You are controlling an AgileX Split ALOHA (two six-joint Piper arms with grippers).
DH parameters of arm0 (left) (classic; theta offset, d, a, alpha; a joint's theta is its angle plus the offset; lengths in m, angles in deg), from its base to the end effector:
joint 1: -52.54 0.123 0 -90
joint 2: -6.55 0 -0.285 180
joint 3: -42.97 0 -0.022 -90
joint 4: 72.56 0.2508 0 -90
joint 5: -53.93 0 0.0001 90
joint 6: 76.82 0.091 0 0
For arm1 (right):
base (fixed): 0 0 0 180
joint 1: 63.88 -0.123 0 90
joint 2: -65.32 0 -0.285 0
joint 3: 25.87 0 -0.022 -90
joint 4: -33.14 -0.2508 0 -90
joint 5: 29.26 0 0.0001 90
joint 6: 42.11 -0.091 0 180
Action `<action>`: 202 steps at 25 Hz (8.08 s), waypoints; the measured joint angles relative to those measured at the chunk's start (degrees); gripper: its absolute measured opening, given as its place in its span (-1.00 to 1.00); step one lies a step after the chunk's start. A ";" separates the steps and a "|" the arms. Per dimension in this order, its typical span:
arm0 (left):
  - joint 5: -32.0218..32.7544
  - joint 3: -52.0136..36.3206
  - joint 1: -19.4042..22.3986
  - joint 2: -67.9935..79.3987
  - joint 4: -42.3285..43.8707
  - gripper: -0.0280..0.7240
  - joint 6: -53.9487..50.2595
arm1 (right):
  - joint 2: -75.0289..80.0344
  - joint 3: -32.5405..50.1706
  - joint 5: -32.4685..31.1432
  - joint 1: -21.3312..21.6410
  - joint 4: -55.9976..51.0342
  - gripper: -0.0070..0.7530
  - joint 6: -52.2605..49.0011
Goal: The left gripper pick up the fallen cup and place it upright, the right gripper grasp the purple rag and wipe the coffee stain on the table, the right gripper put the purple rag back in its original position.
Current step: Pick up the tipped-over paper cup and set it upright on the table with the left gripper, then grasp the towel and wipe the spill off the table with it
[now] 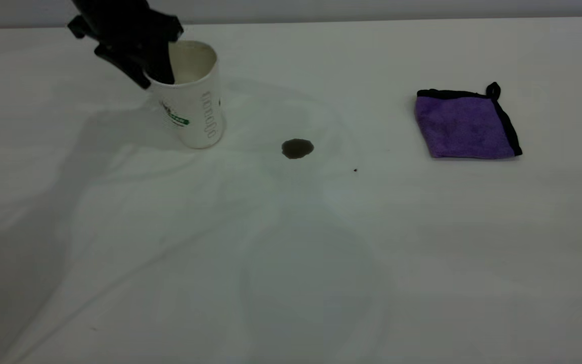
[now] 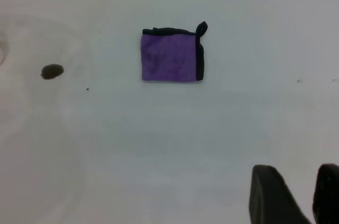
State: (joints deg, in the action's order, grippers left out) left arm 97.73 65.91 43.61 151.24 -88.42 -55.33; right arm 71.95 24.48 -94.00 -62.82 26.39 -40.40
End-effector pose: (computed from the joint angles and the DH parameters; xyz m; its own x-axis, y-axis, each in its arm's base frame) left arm 0.4728 -0.0917 0.0884 -0.9027 0.3128 -0.2956 0.3632 0.9221 -0.1334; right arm -0.0076 0.0098 0.2636 -0.5248 0.0302 -0.8507 -0.0614 0.9954 0.0732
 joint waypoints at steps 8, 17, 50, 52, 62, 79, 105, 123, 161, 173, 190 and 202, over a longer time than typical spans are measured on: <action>6.73 4.74 0.00 -0.55 0.40 0.20 -0.37 | 0.00 0.00 0.00 0.00 0.00 -0.35 0.00; 18.37 9.37 0.00 -13.31 4.12 0.20 -5.63 | 0.00 0.00 0.00 0.00 0.00 -0.35 0.00; 21.93 -58.04 0.00 -88.45 6.57 0.18 -9.08 | 0.00 0.00 0.00 0.00 -0.07 -0.35 0.00; 20.74 -63.05 0.00 -93.20 7.15 0.18 -8.53 | 0.00 0.00 0.00 0.00 -0.07 -0.35 0.00; 19.59 -71.67 0.00 -112.87 11.79 0.18 -14.81 | 0.00 0.00 0.00 0.00 -0.07 -0.35 0.00; 20.17 -71.67 9.17 -136.67 12.70 0.18 -16.31 | 0.00 0.00 0.00 0.00 -0.01 -0.35 0.00; 20.72 -71.67 10.48 -138.13 12.18 0.18 -16.31 | 51.14 -9.65 16.86 0.00 -22.78 0.53 28.65; 20.72 -71.67 10.48 -138.13 12.07 0.18 -16.25 | 110.19 -30.90 37.91 -11.42 -13.09 0.52 23.17; 20.72 -71.67 10.48 -138.13 12.02 0.18 -16.25 | 146.26 -64.68 40.17 -21.31 -6.84 -0.84 22.12; 20.72 -71.67 10.48 -138.13 12.02 0.18 -16.25 | 154.76 -83.12 33.27 -26.88 -13.10 -0.84 22.53; 20.72 -71.67 10.48 -138.13 12.02 0.18 -16.30 | 157.62 -89.03 19.46 -32.42 -16.75 -0.84 20.35; 20.72 -71.67 10.48 -138.13 12.02 0.18 -16.30 | 157.03 -89.25 11.71 -28.94 2.67 -0.84 3.35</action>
State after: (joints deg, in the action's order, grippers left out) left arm 118.45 -5.77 54.09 13.11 -76.40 -71.63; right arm 228.98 -64.77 -82.28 -91.76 29.06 -37.05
